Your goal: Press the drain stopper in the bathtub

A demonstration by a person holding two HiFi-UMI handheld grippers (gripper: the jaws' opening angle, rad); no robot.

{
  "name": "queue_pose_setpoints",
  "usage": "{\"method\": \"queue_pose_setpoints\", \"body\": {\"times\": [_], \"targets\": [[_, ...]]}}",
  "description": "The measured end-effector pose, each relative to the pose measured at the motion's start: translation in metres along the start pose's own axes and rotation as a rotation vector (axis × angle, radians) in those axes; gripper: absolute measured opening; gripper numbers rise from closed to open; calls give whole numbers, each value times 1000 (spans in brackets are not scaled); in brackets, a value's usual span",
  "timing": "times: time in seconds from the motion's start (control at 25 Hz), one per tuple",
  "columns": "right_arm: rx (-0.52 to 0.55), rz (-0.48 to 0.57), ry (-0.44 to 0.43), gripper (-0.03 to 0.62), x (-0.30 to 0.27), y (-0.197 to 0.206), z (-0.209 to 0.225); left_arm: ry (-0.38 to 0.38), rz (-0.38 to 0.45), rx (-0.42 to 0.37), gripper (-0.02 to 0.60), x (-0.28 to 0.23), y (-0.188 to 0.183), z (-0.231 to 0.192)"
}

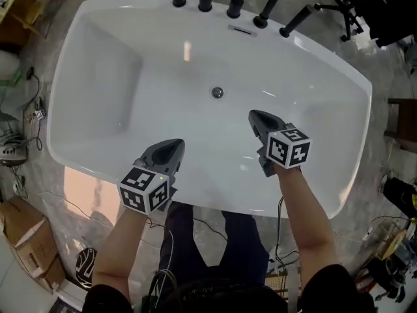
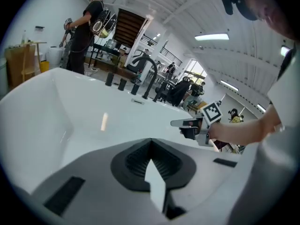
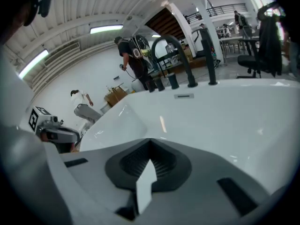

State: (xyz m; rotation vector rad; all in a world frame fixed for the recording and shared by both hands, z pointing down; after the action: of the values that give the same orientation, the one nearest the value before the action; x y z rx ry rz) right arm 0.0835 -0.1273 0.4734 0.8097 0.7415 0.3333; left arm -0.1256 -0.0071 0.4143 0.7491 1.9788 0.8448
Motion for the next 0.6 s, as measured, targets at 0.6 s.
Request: {"method": "queue_pose_setpoints", "body": {"times": [0.6], "targets": [[54, 325, -58, 12, 230, -103, -154, 135, 138, -98, 3, 107, -108, 146]]}}
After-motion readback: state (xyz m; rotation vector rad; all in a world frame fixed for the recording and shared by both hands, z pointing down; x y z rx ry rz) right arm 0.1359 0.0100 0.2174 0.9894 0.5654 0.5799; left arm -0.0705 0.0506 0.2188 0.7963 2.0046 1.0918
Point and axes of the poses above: the fingertips, and each gripper's own axes: x backward along the fingers, z to its right, y out of its underside, the point moved 4 cm from there along x, backward along the fingers, and after that the axes turned 12 degrees about z, right-handed, at the moved point
